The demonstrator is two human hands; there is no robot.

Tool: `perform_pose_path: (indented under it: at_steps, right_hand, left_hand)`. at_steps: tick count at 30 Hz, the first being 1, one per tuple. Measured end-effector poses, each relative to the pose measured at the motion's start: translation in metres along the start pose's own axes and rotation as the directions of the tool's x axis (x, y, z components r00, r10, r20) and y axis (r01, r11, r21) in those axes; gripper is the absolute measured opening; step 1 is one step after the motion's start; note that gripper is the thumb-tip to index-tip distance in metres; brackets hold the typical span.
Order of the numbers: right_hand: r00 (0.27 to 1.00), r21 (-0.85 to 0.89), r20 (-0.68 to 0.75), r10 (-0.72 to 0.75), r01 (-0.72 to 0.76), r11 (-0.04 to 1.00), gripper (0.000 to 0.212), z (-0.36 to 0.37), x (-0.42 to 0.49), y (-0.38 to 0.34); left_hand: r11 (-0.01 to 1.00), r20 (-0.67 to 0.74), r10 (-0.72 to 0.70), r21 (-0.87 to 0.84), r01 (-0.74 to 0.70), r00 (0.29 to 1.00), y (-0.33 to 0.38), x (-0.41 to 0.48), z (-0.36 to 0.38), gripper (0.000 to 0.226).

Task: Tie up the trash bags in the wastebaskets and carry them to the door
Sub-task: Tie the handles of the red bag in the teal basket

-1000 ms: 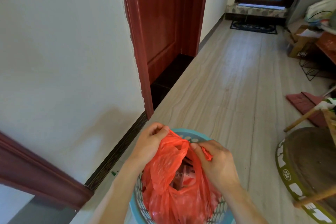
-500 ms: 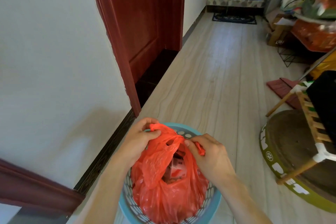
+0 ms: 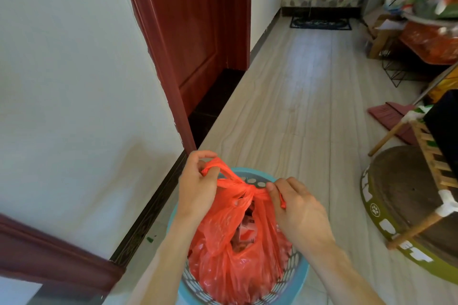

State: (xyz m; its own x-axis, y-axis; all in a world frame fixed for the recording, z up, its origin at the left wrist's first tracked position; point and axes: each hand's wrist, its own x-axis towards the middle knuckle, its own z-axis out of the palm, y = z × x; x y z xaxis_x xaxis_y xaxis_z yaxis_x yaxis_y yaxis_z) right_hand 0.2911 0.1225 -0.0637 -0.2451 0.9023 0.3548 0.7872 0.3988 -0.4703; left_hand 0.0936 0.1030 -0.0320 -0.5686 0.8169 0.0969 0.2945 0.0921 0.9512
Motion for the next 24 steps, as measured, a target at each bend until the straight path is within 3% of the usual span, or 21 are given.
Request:
perform_pose_path:
  at_steps: [2, 5, 9, 11, 14, 17, 21, 24]
  right_hand:
    - [0.991, -0.099, 0.123, 0.054, -0.042, 0.994, 0.047, -0.009, 0.000, 0.007]
    - [0.889, -0.140, 0.409, 0.205, -0.160, 0.977, 0.047, -0.018, -0.003, 0.034]
    - [0.675, -0.215, 0.634, 0.377, -0.314, 0.925, 0.050, -0.037, -0.012, 0.081]
    - [0.607, -0.186, 0.686, 0.402, -0.388, 0.903, 0.049, -0.043, -0.017, 0.090]
    - [0.649, -0.064, 0.636, 0.417, -0.495, 0.867, 0.050, -0.045, -0.016, 0.088]
    - [0.695, 0.048, 0.557, 0.455, -0.574, 0.817, 0.051, -0.044, -0.011, 0.080]
    - [0.773, 0.225, 0.431, 0.465, -0.591, 0.775, 0.051, -0.042, -0.006, 0.062]
    - [0.805, 0.408, 0.402, 0.437, -0.585, 0.701, 0.055, -0.042, -0.004, 0.050]
  left_hand:
    - [0.995, -0.063, 0.049, 0.088, -0.043, 0.997, -0.004, 0.007, -0.011, 0.039]
    - [0.991, -0.117, 0.026, 0.132, -0.011, 0.993, -0.015, 0.017, -0.031, 0.036]
    - [0.928, -0.105, -0.143, 0.331, 0.171, 0.984, -0.069, 0.016, -0.076, 0.033]
    - [0.895, -0.125, -0.279, 0.326, 0.305, 0.952, -0.088, 0.013, -0.093, 0.040]
    - [0.910, -0.087, -0.321, 0.245, 0.333, 0.943, -0.081, 0.018, -0.093, 0.030]
    - [0.932, 0.054, -0.333, 0.172, 0.320, 0.941, -0.056, 0.026, -0.082, 0.016]
    - [0.910, 0.309, -0.408, 0.062, 0.410, 0.859, -0.042, 0.023, -0.067, 0.017]
    - [0.882, 0.420, -0.428, 0.003, 0.471, 0.800, -0.044, 0.017, -0.055, 0.025]
